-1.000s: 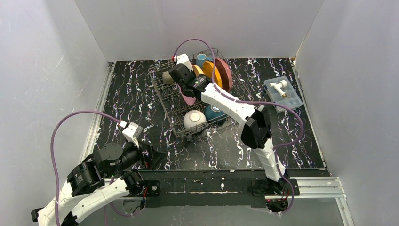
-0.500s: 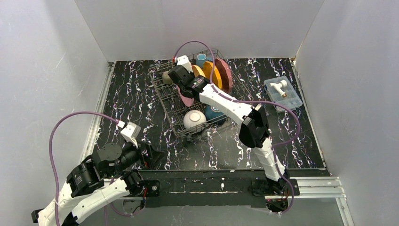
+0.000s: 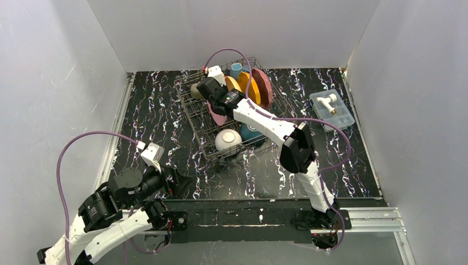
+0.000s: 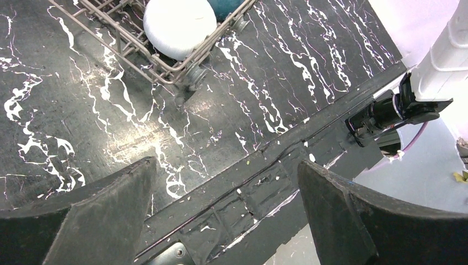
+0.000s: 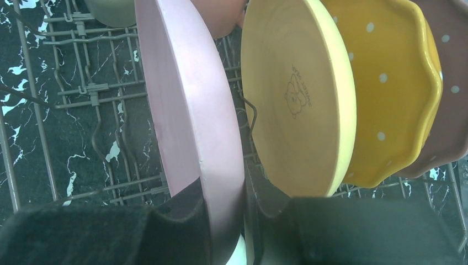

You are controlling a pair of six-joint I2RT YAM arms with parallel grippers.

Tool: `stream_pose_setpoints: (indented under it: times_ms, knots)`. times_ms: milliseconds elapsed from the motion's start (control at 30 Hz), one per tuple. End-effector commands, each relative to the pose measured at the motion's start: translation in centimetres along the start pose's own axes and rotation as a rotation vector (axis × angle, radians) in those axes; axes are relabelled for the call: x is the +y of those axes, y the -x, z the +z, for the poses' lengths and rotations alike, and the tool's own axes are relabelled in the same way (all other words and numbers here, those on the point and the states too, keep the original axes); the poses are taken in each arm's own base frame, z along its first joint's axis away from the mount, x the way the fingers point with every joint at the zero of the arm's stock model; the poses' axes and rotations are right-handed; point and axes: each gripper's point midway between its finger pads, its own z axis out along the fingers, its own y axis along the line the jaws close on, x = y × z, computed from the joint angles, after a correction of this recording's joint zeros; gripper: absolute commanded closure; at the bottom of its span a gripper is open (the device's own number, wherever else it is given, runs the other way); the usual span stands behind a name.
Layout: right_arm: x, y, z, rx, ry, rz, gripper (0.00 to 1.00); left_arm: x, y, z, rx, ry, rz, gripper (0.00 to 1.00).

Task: Load the mixed dishes into the dish rack
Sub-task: Insert the plate into the dish rack.

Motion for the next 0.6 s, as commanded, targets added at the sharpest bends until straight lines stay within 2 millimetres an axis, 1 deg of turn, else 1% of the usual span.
stream_pose_setpoints:
  times_ms: [0,67,133,333,567]
  knots:
    - [0.9,1.6,0.1,-0.052,0.012,0.063,0.92,0.4,0.0,-0.1,-0.006,0.015,0.001,0.02]
    - [1.2,1.5,0.0,-0.052,0.019,0.06,0.86,0.3,0.1,-0.1,-0.007,0.014,0.0,0.02]
    - [1.6,1.4,0.0,-0.052,0.024,0.057,0.78,0.3,0.0,-0.1,-0.006,0.015,0.0,0.02]
    - [2.3,1.2,0.0,-0.053,0.031,0.052,0.64,0.3,0.1,-0.1,-0.009,0.015,-0.002,0.02]
    - [2.9,1.5,-0.1,-0.057,0.055,0.064,0.53,0.3,0.1,-0.1,-0.012,0.013,-0.003,0.02]
